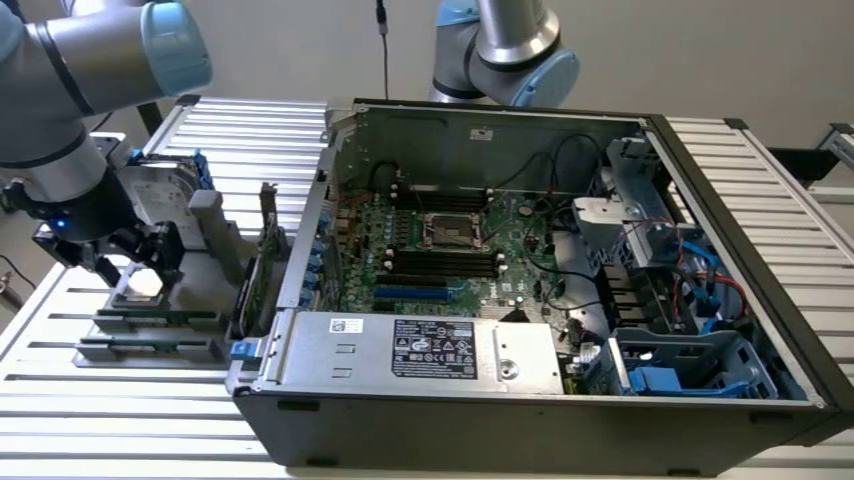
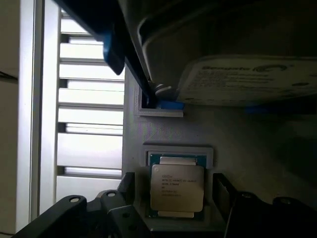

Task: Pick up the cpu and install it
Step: 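Pick up the cpu and move it towards the insertion slot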

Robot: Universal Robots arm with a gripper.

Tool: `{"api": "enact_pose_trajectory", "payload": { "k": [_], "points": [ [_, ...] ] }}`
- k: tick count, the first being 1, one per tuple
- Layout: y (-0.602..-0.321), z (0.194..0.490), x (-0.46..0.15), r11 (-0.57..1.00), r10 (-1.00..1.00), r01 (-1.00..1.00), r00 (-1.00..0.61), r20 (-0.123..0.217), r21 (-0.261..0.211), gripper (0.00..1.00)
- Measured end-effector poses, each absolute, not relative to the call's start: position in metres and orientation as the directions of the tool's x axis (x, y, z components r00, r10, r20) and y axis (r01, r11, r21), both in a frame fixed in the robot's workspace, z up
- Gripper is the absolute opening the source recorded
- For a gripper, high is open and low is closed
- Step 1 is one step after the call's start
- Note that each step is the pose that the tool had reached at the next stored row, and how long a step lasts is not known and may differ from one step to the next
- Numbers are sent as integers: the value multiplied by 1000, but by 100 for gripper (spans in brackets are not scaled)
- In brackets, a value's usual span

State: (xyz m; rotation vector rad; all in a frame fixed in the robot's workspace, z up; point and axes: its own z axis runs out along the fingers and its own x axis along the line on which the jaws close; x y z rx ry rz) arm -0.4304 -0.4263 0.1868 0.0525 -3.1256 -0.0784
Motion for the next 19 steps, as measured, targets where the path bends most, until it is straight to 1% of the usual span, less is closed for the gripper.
{"api": "enact_pose_trajectory", "payload": {
  "k": [19],
  "points": [
    [-426,184,-428,998,-31,-31,-999,14,48,73]
  ]
}}
